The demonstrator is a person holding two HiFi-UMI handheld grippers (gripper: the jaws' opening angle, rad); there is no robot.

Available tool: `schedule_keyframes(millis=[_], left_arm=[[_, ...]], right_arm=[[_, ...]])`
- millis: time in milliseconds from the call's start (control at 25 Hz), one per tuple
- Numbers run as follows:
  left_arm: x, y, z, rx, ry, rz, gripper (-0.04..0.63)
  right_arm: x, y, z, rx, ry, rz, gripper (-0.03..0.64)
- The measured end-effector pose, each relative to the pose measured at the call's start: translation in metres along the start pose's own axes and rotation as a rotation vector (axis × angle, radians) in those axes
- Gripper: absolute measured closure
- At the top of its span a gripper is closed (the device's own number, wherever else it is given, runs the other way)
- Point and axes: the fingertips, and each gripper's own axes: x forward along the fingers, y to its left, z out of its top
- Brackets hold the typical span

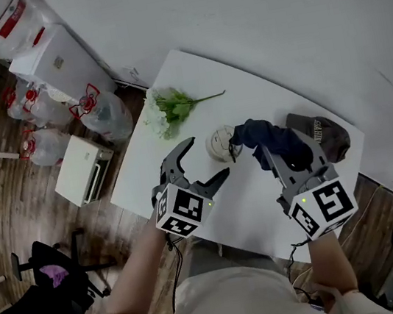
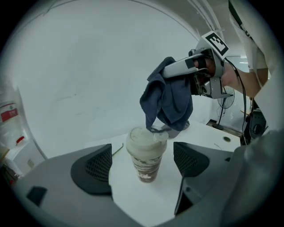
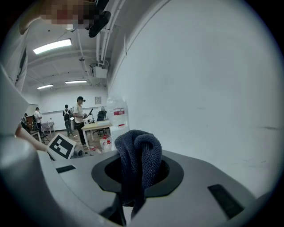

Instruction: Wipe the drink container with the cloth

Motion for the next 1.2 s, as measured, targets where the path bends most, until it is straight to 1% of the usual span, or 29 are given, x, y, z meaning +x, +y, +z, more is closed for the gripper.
schedule_keyframes(millis=[240, 320, 400, 520, 600, 720, 880, 960, 1040, 1120, 1200], left_arm=[[0.039, -0.007, -0.029, -0.032, 0.037, -0.039, 0.171], [0.047, -0.010, -0.031, -0.040, 0.020, -0.049, 0.172], [0.055, -0.008, -0.028, -0.041, -0.015, -0.049, 0.172], [0.064, -0.004, -0.025, -0.018, -0.044, -0.046, 0.173], [0.065, -0.006, -0.024, 0.003, -0.052, -0.056, 0.176], [0.065, -0.007, -0.024, 0.007, -0.055, -0.065, 0.186], [0.066, -0.008, -0.024, 0.001, -0.057, -0.065, 0.189], [0.066, -0.008, -0.024, 0.003, -0.056, -0.065, 0.190], [0.066, -0.008, -0.024, 0.010, -0.058, -0.064, 0.190], [0.066, -0.007, -0.024, 0.014, -0.057, -0.063, 0.190], [0.066, -0.007, -0.025, 0.013, -0.050, -0.062, 0.190]], right_arm=[[0.019, -0.010, -0.030, 0.000, 0.057, 0.004, 0.512], [0.022, -0.012, -0.040, -0.006, 0.084, 0.002, 0.512], [0.028, -0.014, -0.049, -0.005, 0.103, 0.009, 0.512], [0.041, -0.007, -0.056, -0.024, 0.113, 0.058, 0.512], [0.048, 0.000, -0.061, -0.049, 0.128, 0.088, 0.512], [0.060, 0.007, -0.068, -0.080, 0.165, 0.117, 0.512], [0.076, 0.012, -0.078, -0.136, 0.232, 0.123, 0.512], [0.084, 0.016, -0.077, -0.155, 0.243, 0.124, 0.512], [0.094, 0.027, -0.073, -0.180, 0.242, 0.148, 0.512], [0.101, 0.045, -0.073, -0.233, 0.250, 0.185, 0.512], [0.102, 0.062, -0.077, -0.310, 0.276, 0.214, 0.512]])
